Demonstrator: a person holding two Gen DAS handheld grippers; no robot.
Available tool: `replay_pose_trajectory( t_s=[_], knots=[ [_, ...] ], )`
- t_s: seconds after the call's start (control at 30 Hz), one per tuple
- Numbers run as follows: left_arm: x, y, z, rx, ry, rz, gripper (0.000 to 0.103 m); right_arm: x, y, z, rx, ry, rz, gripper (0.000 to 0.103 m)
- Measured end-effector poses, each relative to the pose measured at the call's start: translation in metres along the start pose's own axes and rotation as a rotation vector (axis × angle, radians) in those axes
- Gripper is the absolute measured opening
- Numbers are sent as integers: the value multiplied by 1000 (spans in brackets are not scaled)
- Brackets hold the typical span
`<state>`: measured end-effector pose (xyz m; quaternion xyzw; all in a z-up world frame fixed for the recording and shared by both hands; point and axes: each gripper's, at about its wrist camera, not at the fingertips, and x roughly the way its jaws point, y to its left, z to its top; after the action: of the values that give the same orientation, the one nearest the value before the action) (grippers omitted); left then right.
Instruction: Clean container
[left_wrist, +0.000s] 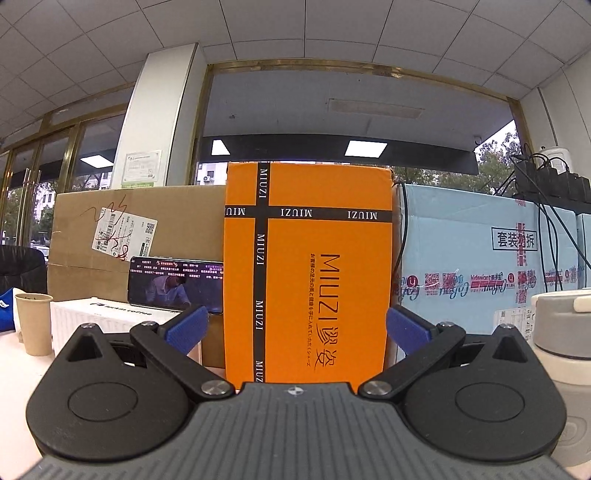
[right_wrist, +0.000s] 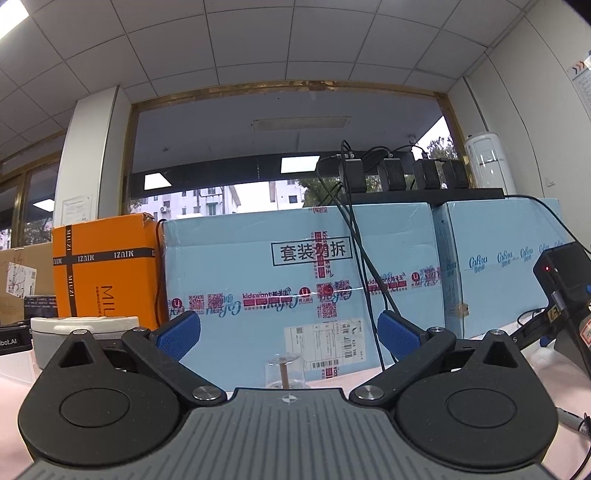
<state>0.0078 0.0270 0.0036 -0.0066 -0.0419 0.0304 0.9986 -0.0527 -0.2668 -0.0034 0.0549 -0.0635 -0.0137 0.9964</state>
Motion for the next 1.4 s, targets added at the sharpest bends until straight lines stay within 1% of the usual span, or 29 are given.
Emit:
replay_pose_trajectory(
  t_s=[0.4, 0.8, 1.4],
  knots=[
    [1, -1, -1, -2, 17, 3, 103, -1, 1, 0, 1, 6, -5, 103],
    [2, 2, -1, -23, 15, 16, 103, -4, -1, -1, 10, -6, -7, 103],
    [-1, 1, -1, -13, 3, 9, 103, -5, -5, 1, 34, -12, -11, 103]
  ],
)
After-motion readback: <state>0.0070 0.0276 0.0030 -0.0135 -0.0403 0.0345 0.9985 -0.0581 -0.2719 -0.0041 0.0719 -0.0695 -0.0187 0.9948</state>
